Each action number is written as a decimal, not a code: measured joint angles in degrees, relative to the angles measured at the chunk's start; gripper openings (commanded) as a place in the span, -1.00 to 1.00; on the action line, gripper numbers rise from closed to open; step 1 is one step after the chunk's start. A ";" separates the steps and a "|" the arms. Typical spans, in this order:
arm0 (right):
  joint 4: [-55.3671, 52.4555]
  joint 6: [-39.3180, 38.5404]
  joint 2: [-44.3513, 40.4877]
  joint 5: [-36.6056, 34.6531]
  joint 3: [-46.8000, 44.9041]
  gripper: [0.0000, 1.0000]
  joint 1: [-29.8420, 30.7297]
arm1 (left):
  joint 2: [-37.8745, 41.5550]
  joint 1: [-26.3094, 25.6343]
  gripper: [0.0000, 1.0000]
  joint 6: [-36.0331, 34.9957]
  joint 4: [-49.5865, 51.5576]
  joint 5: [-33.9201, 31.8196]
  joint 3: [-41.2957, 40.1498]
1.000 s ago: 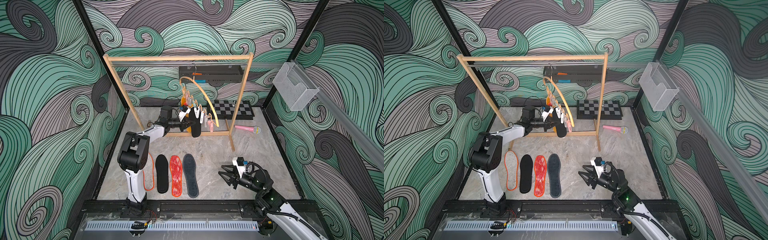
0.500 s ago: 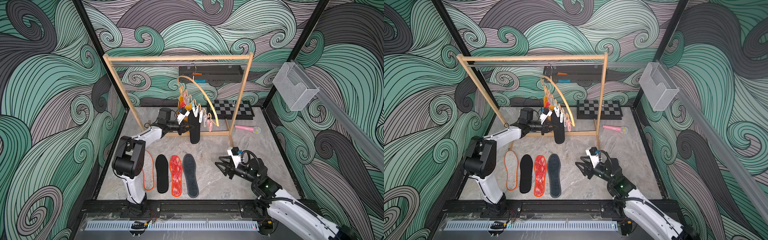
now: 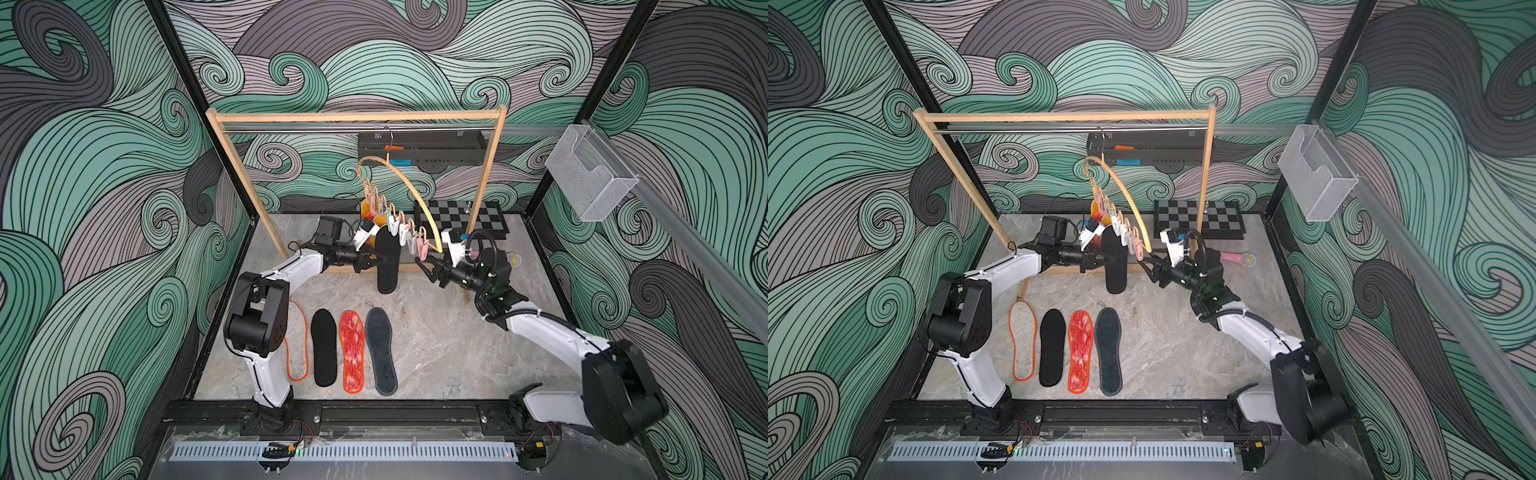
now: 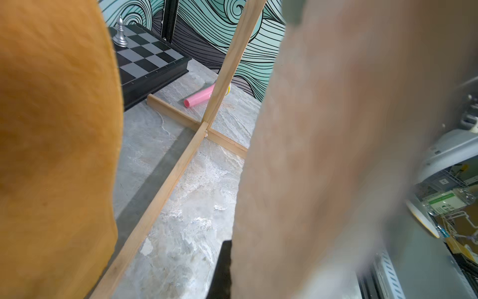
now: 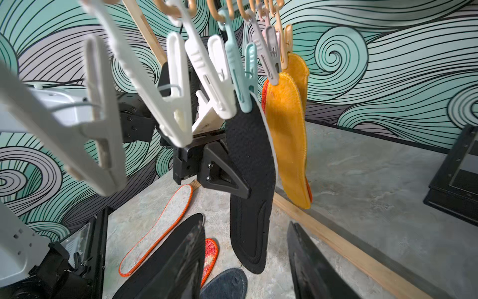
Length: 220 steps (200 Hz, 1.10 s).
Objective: Take the shoe insoles off the hanger
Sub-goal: Open the clamp at the hanger.
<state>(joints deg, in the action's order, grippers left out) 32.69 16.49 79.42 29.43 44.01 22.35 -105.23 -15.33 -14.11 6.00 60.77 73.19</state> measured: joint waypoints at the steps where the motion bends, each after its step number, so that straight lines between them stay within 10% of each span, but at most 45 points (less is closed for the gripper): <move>1: 0.04 0.02 0.24 0.15 0.22 0.04 -0.02 | 0.00 0.00 -1.00 -0.04 0.13 0.02 0.02; 121: 4.87 3.02 23.93 25.64 25.29 0.09 -4.42 | -0.61 0.33 -1.00 -2.51 5.97 1.27 2.47; 220: 4.42 6.82 31.87 31.41 35.47 0.00 -3.02 | -1.20 0.33 -1.00 -2.56 6.01 1.62 2.78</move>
<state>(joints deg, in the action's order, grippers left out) 37.10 23.31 111.28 60.84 79.48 19.33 -106.43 -15.00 -16.67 12.01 62.39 75.96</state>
